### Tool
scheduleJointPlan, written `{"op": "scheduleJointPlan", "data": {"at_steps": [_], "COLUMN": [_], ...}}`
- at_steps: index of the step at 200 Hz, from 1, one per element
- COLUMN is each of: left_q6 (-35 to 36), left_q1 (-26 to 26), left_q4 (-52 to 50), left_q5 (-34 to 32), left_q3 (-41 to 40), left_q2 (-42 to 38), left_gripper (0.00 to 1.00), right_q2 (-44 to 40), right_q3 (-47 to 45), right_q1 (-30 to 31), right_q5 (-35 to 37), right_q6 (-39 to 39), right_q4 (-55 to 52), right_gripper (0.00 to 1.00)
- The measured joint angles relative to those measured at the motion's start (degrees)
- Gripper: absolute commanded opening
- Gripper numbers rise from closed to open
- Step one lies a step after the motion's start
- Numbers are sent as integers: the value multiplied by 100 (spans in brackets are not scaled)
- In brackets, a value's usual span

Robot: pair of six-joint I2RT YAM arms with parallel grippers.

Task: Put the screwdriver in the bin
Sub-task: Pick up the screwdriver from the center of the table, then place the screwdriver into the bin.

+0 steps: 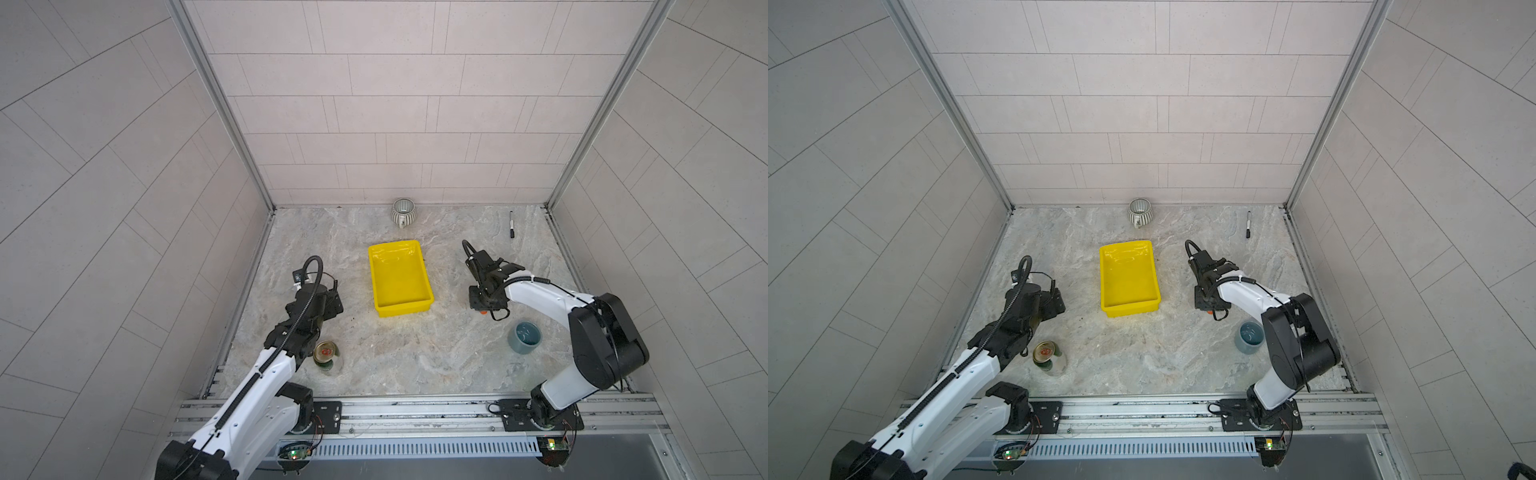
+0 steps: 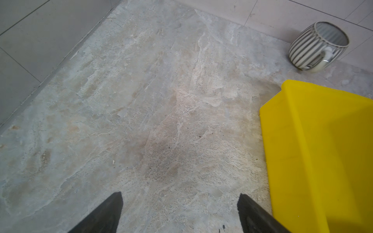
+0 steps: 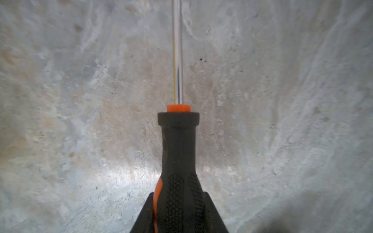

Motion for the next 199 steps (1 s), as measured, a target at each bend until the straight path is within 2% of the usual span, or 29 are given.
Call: {"op": "scheduleJointPlan", "data": {"at_steps": [26, 52, 84, 114, 145, 199], "left_q6": [22, 20, 0, -9, -33, -37], "left_q1": [0, 0, 0, 0, 0, 0], "left_q4": [57, 44, -11, -26, -79, -85], "left_q5": [101, 72, -52, -151, -232, -262], "left_q3": [0, 0, 0, 0, 0, 0], "left_q2": [151, 210, 181, 94, 81, 142], "left_gripper": [93, 93, 93, 93, 93, 93], "right_q2": [-334, -186, 925, 2218, 2872, 2992], "right_q3": [643, 1482, 2935, 4022, 4162, 4109], "right_q1": [455, 1217, 2111, 2614, 2745, 2723], "right_q5": [278, 428, 470, 328, 26, -160], "right_q6": [33, 162, 396, 660, 1021, 1438], "right_q4": [-363, -455, -531, -516, -496, -254], "right_gripper": [5, 6, 7, 7, 7, 9]}}
